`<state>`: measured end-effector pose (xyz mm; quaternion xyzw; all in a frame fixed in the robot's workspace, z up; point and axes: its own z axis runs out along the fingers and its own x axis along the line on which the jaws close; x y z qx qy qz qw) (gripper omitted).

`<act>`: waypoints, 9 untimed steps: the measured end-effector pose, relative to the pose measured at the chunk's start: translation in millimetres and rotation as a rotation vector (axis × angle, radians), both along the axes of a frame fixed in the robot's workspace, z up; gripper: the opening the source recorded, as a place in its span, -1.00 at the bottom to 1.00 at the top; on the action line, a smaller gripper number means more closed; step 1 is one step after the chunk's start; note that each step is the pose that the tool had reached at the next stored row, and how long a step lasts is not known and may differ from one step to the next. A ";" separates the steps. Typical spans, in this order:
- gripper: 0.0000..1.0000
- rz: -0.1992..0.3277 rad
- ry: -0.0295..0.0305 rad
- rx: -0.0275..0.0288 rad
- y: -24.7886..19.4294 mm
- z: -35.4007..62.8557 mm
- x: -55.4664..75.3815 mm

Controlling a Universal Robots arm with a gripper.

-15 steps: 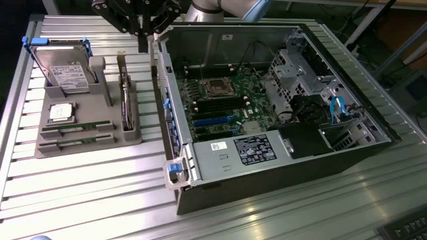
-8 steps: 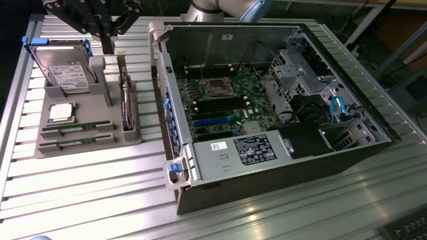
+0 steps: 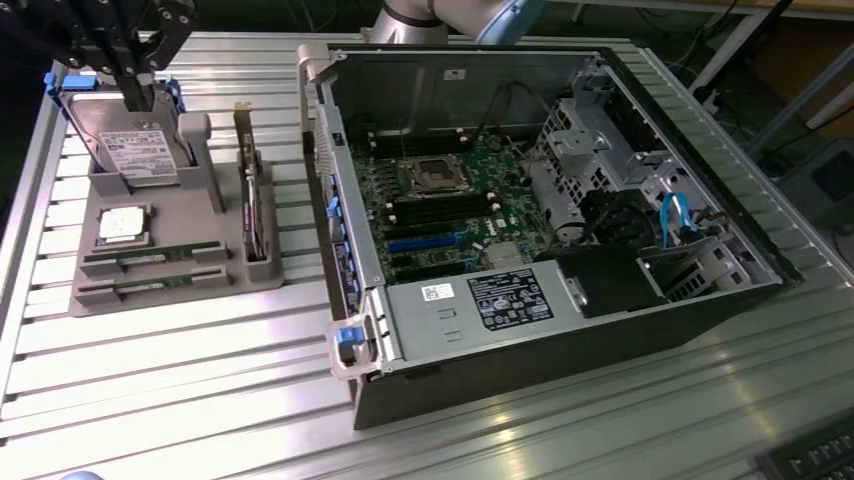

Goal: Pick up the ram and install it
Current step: 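Reach for the ram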

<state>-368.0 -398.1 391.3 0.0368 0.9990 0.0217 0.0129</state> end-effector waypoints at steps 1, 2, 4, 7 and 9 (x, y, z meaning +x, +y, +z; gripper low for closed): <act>-0.79 0.000 -0.0002 0.0001 0.0 -0.2 -4.9; -0.79 0.000 -0.0002 0.0001 0.0 -0.2 -8.5; -0.79 0.000 0.0000 0.0000 0.1 -0.2 -15.1; -0.79 0.001 0.0019 0.0001 0.1 -0.3 -18.9; -0.79 0.001 0.0022 0.0001 0.1 -0.4 -20.0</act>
